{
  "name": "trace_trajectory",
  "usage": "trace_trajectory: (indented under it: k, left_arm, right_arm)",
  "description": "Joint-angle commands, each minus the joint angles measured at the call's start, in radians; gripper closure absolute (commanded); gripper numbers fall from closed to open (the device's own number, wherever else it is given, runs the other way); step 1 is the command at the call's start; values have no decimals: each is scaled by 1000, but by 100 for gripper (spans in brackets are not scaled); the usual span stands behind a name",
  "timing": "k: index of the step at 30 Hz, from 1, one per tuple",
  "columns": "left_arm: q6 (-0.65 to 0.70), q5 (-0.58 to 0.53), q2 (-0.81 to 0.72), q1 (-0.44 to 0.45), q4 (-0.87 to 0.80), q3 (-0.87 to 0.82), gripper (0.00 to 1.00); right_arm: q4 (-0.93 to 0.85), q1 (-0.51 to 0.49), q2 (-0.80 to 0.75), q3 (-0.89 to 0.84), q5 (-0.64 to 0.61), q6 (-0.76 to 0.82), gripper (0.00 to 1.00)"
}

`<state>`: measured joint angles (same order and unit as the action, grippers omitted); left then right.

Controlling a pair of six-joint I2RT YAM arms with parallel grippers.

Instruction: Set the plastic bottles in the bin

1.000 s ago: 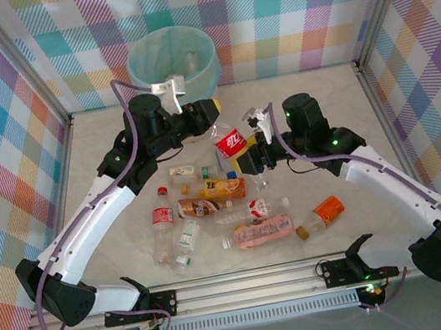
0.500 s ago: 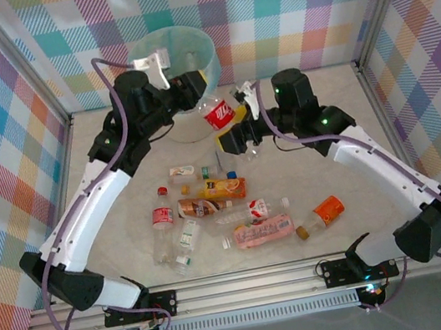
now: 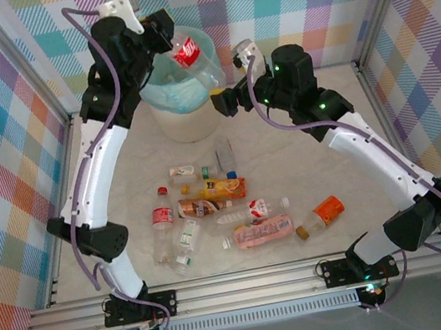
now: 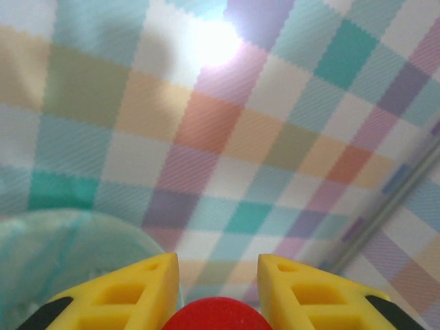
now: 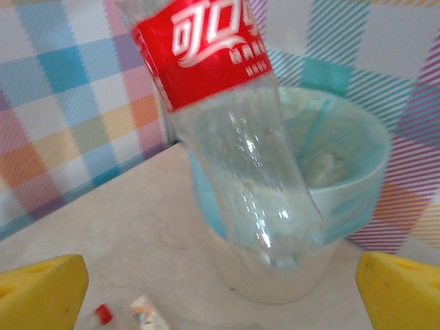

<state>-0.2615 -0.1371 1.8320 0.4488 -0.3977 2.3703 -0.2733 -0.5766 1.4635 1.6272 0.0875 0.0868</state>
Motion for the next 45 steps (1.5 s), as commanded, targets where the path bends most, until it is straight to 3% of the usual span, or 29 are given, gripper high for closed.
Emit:
trace_trajectory:
  k: [1, 8, 11, 18, 23, 27, 36, 40, 45]
  left_arm:
    - [99, -113, 62, -14, 14, 107, 100]
    - [137, -206, 224, -20, 107, 228, 100]
    - [164, -250, 311, -24, 92, 318, 100]
    - [203, -326, 392, -40, 111, 328, 100]
    - [155, -313, 421, -73, 70, 328, 100]
    - [-19, -218, 427, -134, 46, 328, 100]
    - [-163, -52, 392, -201, 183, 328, 100]
    - [-153, -54, 362, -222, 219, 328, 100]
    - [-49, -111, 362, -226, 199, 328, 100]
  right_arm:
    - [98, -2, 38, 35, -88, 65, 0]
    - [90, 11, 115, 91, -41, 56, 0]
    - [114, 40, 131, 86, 8, -36, 0]
    - [10, 88, 242, 186, 98, -191, 0]
    - [17, 95, 277, 194, 134, -239, 0]
    - [-24, 95, 322, 253, 161, -264, 2]
    - [-89, 95, 366, 333, 185, -295, 4]
    - [-112, 96, 365, 348, 184, -298, 6]
    - [-132, 93, 362, 345, 190, -313, 7]
